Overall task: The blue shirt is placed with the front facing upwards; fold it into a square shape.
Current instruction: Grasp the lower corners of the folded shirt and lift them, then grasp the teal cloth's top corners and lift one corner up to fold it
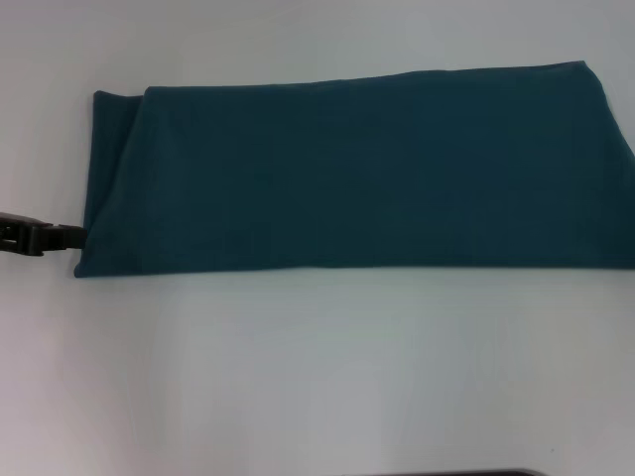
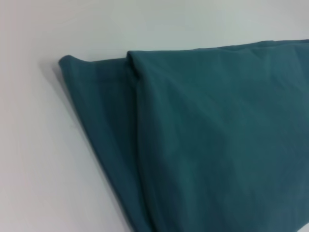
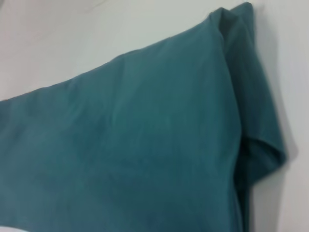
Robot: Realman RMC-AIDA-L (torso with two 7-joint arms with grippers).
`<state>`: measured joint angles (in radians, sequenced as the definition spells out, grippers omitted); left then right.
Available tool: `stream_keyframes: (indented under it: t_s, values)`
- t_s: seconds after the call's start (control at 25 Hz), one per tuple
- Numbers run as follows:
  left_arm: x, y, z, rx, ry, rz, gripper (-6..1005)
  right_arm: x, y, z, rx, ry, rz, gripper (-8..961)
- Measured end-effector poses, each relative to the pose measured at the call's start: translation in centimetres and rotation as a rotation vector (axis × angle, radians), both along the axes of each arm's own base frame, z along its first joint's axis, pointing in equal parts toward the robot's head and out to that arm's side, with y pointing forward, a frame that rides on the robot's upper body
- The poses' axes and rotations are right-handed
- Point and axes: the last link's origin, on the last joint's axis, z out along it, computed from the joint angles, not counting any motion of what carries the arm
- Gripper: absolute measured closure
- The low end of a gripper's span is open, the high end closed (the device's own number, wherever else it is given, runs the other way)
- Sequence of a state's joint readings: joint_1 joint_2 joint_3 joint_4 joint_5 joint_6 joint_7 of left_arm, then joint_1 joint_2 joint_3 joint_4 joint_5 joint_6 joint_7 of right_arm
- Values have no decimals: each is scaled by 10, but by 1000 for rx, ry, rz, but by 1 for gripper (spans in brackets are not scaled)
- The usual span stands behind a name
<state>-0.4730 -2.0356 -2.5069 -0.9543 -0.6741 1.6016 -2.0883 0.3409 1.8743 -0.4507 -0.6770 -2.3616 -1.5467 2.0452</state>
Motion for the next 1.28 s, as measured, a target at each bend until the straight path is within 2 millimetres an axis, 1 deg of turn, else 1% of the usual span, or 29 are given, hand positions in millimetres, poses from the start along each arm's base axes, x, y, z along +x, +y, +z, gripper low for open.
stream_keyframes:
  t_s: [0.16, 0.36, 0.4, 0.48, 0.64, 0.92, 1.08, 1.16, 1.28]
  values:
    - [1, 0, 0, 2, -8, 2, 953, -6, 2, 7, 9, 9, 25, 853]
    - [4, 5, 4, 29, -20, 19, 915, -13, 5, 19, 52, 30, 57, 737]
    - [4, 6, 5, 34, -23, 21, 908, -15, 6, 20, 59, 33, 69, 694]
    - [5, 8, 5, 39, -29, 27, 892, -18, 10, 21, 71, 38, 92, 609]
    - [4, 8, 5, 46, -32, 61, 862, -25, 18, 18, 89, 40, 135, 526]
    - [1, 4, 6, 41, -54, 109, 600, -35, 32, 6, 102, 21, 213, 380]
    - [1, 0, 5, 22, -69, 134, 472, -39, 39, 1, 120, 3, 241, 239]
    - [1, -1, 5, 13, -78, 149, 445, -40, 43, 0, 129, -4, 250, 168]
    - [1, -5, 6, -3, -91, 175, 404, -42, 48, 0, 135, -16, 259, 97]
